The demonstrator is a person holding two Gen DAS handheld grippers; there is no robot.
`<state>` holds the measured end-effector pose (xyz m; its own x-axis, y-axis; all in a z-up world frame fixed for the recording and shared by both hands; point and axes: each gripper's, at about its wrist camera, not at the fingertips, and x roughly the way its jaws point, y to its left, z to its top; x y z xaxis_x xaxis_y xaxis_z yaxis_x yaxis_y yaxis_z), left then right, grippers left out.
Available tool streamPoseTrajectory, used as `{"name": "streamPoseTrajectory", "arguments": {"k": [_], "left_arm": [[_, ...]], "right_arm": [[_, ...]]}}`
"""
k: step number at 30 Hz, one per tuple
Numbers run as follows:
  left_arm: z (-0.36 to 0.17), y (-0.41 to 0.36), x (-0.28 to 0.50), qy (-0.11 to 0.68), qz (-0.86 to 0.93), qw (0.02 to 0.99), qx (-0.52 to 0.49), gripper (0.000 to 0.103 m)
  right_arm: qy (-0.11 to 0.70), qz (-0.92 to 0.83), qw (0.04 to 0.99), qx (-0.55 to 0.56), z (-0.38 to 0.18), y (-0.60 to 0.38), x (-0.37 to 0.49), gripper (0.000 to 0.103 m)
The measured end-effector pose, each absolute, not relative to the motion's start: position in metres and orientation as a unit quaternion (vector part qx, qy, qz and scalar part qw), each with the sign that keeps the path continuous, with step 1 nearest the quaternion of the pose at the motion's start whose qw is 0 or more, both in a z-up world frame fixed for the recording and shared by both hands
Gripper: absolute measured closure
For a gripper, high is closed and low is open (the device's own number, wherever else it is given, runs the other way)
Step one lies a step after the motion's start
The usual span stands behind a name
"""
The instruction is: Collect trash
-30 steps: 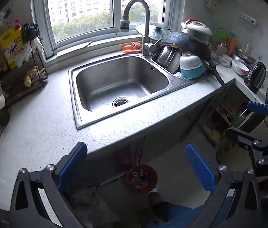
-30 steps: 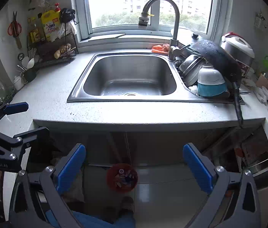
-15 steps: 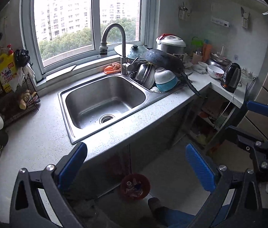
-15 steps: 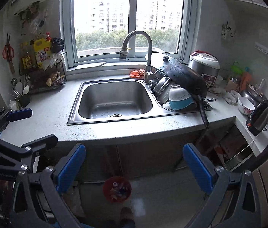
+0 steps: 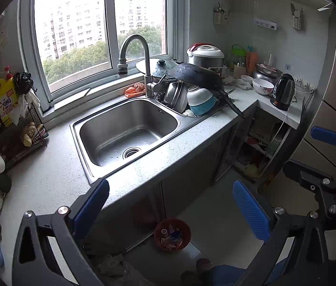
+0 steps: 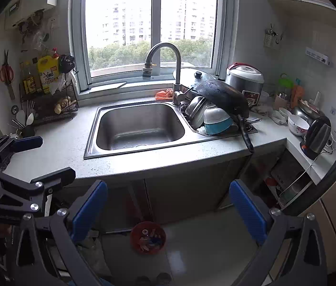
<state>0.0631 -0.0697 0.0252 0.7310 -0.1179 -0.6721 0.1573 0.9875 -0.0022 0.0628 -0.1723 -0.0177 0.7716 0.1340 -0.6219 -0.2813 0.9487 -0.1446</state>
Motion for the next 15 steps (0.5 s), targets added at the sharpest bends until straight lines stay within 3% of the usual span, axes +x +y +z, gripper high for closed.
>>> {"name": "streamPoseTrajectory", "arguments": {"k": [15], "left_arm": [[0.025,-0.076,0.048,0.355,-0.077,0.931,0.041,0.000]], "right_arm": [[0.321,0.110,0.933,-0.117,-0.016,-0.170,0.048,0.001]]}}
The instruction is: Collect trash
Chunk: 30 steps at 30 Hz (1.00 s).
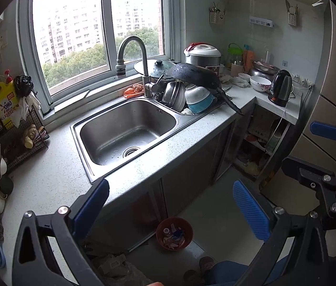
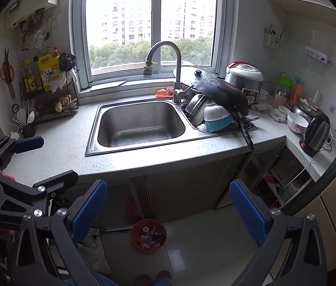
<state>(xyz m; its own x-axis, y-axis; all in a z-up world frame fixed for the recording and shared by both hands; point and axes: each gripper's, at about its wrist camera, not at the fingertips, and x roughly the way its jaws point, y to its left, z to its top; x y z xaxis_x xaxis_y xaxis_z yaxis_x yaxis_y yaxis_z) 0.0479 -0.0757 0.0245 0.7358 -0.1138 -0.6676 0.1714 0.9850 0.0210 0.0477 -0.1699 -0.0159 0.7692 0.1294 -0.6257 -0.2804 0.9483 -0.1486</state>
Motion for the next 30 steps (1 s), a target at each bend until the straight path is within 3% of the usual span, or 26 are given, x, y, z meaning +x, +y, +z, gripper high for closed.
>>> {"name": "streamPoseTrajectory", "arguments": {"k": [30], "left_arm": [[0.021,-0.071,0.016,0.358,-0.081,0.929,0.040,0.000]], "right_arm": [[0.314,0.099,0.938,-0.104,-0.016,-0.166,0.020,0.001]]}}
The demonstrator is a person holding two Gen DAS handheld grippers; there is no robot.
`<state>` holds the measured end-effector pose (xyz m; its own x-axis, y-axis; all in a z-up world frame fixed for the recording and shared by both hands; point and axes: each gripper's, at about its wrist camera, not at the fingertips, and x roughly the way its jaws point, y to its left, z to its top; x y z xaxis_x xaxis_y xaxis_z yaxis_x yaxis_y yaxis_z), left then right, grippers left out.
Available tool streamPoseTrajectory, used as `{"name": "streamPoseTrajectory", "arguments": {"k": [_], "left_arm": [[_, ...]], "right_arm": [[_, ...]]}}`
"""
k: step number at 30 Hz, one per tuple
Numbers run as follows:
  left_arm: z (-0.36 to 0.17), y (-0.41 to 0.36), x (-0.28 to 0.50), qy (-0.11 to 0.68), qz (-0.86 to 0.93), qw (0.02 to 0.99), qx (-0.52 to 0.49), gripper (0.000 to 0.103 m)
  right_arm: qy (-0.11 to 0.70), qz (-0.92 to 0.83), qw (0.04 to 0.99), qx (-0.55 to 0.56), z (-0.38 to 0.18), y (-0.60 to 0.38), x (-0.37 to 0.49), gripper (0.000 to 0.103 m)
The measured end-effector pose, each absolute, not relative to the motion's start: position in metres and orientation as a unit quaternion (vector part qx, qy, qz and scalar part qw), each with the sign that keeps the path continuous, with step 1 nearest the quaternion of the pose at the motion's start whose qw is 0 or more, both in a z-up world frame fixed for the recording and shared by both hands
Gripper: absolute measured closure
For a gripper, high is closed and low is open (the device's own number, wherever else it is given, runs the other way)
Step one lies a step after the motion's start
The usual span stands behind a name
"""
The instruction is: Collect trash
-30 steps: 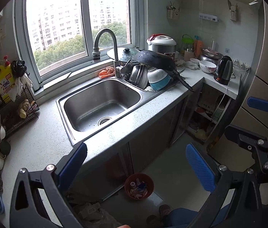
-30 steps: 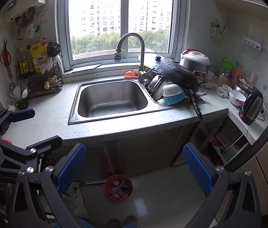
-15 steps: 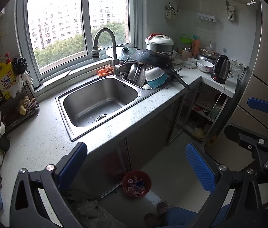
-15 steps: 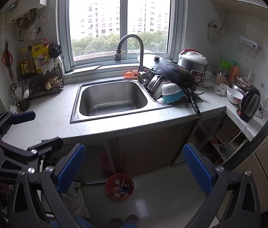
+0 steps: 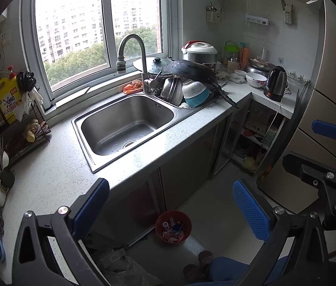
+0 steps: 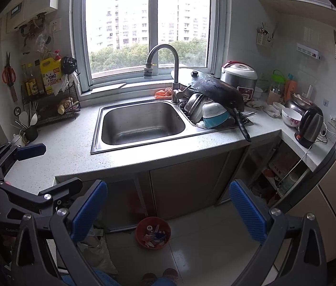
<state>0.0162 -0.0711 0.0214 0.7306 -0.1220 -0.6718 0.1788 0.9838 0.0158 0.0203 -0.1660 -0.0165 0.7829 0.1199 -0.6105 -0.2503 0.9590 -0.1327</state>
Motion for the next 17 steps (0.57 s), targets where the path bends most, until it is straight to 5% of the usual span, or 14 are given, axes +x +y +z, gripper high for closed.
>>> {"name": "streamPoseTrajectory", "arguments": {"k": [17], "left_arm": [[0.0181,-0.0737,0.0138,0.357,-0.079,0.930,0.042,0.000]], "right_arm": [[0.316,0.104,0.937,-0.107,-0.0178,-0.1667,0.0192,0.001]]}}
